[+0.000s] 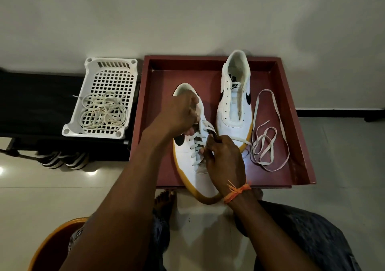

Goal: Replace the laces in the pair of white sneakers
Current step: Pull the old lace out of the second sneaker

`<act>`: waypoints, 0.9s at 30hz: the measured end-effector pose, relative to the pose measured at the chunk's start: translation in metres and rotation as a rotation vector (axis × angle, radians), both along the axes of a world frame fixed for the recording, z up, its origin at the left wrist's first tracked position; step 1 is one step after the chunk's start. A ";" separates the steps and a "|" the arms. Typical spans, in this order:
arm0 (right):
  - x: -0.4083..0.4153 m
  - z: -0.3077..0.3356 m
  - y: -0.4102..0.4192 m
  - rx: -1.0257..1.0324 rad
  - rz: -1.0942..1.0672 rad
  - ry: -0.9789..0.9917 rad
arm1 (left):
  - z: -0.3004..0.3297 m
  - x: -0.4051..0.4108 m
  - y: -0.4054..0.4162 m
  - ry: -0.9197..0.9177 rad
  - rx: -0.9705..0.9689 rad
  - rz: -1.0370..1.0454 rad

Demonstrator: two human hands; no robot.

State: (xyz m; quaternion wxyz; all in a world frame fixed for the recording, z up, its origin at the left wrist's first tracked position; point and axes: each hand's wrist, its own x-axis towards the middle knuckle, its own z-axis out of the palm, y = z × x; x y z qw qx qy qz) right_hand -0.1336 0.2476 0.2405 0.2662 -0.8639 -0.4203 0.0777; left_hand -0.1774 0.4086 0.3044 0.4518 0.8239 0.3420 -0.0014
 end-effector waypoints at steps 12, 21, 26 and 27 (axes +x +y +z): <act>-0.001 0.001 0.000 0.006 0.002 0.009 | 0.015 -0.024 0.028 0.058 0.091 0.135; 0.007 0.013 0.002 0.225 -0.120 0.017 | 0.001 -0.004 0.008 0.205 0.368 -0.092; 0.012 0.010 0.013 0.316 -0.051 0.036 | -0.010 -0.006 0.012 0.173 0.291 -0.124; 0.012 0.008 0.014 0.338 -0.035 0.049 | -0.013 -0.006 0.014 0.158 0.278 -0.126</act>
